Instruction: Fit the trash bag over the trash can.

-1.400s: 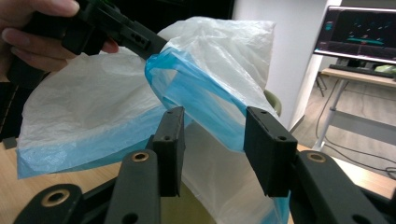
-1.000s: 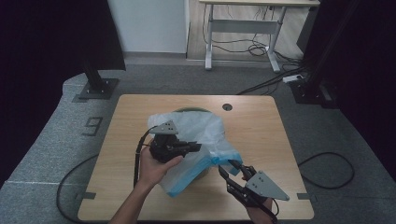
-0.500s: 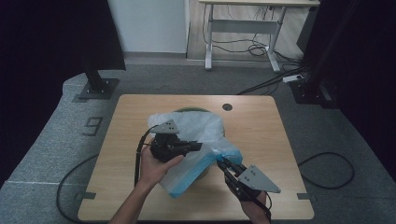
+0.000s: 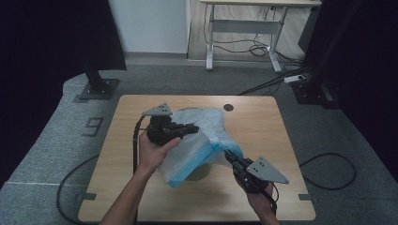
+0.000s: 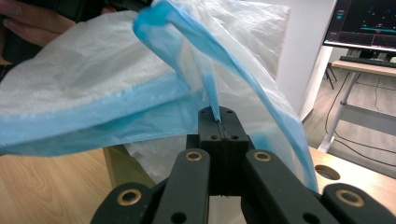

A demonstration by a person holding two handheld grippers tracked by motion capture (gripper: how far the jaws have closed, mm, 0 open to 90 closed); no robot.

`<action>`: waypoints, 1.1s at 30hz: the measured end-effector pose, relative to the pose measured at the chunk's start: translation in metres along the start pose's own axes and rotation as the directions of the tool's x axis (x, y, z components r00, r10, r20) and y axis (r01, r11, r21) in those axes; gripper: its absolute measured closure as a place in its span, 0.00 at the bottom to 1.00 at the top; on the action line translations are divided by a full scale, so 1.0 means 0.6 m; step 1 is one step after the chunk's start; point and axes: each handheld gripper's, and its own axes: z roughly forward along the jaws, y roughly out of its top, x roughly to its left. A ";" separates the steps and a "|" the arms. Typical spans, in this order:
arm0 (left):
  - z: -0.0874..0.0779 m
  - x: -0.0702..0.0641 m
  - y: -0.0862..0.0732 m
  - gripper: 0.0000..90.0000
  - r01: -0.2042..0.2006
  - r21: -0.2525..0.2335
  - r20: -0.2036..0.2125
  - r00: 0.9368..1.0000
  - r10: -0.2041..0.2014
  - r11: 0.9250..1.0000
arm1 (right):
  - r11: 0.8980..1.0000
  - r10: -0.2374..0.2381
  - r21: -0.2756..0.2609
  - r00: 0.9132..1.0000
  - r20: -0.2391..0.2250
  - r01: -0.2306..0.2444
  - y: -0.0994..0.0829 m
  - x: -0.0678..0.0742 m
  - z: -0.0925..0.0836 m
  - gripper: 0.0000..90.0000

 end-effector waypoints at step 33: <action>-0.113 0.093 -0.027 1.00 0.066 -0.154 -0.101 0.991 -0.082 0.986 | 0.995 0.023 0.091 0.969 0.246 -0.047 0.054 -0.165 0.033 0.99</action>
